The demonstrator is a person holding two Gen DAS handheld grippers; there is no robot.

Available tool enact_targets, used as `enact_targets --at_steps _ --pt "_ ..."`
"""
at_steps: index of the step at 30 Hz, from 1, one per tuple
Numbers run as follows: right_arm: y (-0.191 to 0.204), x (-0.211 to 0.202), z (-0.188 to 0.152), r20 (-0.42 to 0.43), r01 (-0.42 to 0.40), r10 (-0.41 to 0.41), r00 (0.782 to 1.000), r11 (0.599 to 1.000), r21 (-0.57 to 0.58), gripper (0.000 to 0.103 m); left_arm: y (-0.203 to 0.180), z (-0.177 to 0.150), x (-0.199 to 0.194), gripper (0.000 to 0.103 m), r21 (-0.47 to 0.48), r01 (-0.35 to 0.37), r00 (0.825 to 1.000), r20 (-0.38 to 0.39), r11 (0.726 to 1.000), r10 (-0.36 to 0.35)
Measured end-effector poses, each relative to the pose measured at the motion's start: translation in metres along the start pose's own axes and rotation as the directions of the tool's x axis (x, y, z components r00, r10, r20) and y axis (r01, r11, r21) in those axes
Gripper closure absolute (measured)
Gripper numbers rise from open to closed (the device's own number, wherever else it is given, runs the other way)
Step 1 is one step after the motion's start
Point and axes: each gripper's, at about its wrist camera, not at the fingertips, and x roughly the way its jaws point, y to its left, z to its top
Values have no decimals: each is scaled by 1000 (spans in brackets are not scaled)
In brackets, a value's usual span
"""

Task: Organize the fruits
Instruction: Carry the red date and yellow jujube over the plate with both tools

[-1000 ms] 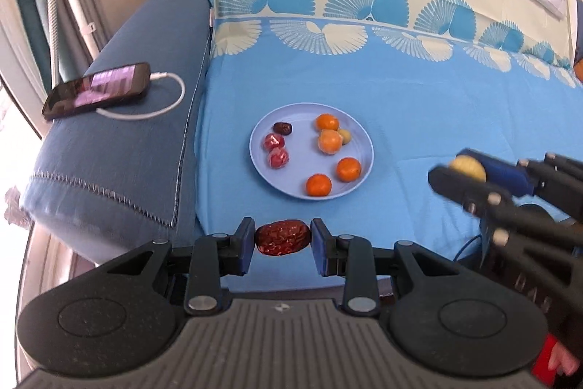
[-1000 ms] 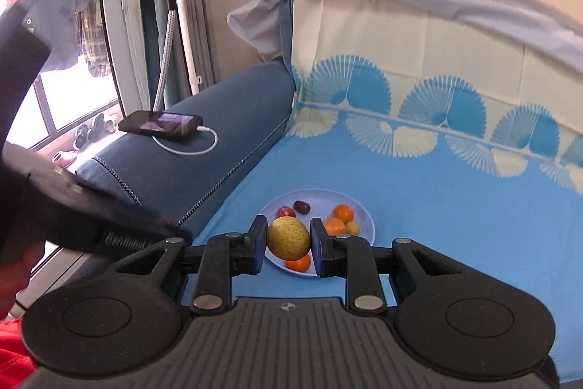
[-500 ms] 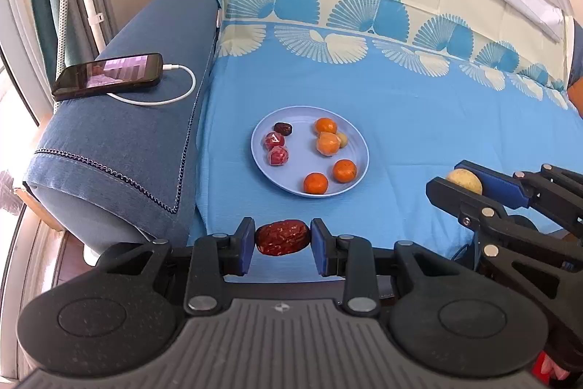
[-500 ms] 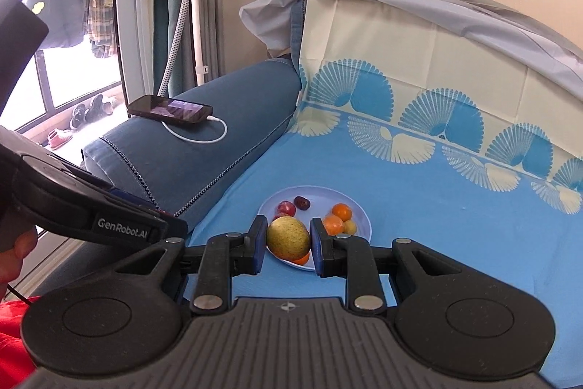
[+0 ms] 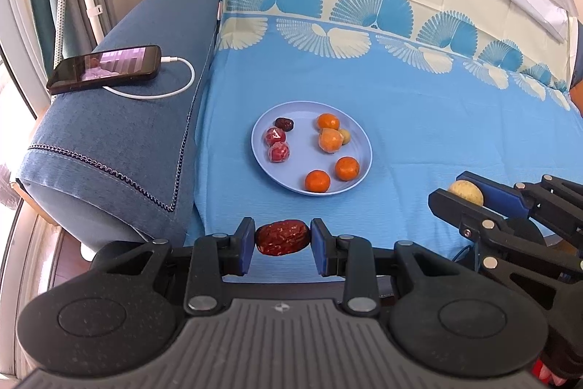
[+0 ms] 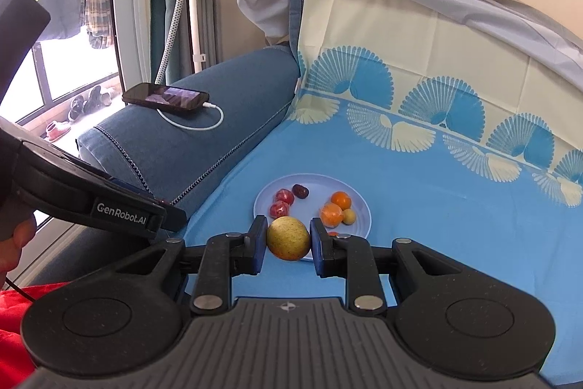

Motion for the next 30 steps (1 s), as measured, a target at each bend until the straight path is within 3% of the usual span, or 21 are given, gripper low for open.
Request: enact_targets --at_steps 14,30 --pt "-12 33 -1 -38 18 -17 999 1000 9 77 10 38 29 67 -9 -22 1000 1 1000 22" --pt "-57 135 19 -110 41 -33 993 997 64 77 -6 114 130 67 -1 -27 998 -63 1000 27"
